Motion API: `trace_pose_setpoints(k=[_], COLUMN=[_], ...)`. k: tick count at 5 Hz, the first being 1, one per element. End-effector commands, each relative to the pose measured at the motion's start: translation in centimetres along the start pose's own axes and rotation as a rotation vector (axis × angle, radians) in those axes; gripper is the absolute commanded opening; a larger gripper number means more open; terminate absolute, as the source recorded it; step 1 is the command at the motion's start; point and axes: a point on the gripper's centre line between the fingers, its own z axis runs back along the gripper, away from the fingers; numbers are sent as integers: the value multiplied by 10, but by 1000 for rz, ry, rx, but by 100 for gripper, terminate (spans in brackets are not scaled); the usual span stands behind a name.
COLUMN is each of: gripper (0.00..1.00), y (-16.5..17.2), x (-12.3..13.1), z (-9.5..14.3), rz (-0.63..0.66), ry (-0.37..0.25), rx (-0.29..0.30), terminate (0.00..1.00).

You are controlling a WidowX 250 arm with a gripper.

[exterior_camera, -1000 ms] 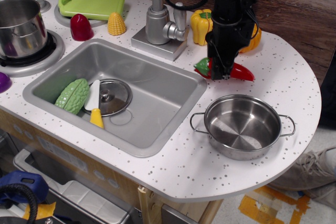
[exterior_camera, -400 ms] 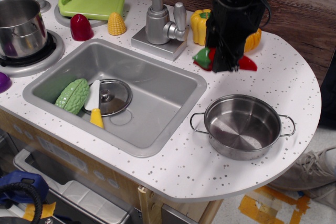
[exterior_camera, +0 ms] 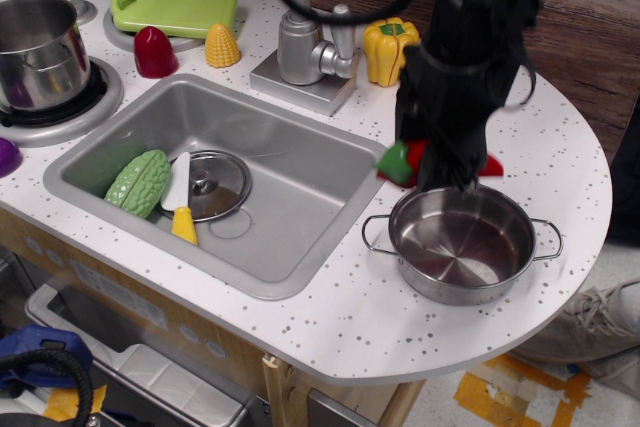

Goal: Put pepper in pot or pan

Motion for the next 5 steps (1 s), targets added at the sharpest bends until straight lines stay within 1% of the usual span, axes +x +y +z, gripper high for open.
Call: trace_pose_setpoints(k=[1,2,3,4,5], gripper=[100,100,100,100,100], y=[-13,-14,-13,-13,-13], x=[3,4,7,7,7], z=[5,-2,-6,-6,-6], rz=[47,51,58,58,58], ry=[-111,-144,-172,-172,-172], rx=[25,24,50,50,50], terminate=[0,0,0,0,100])
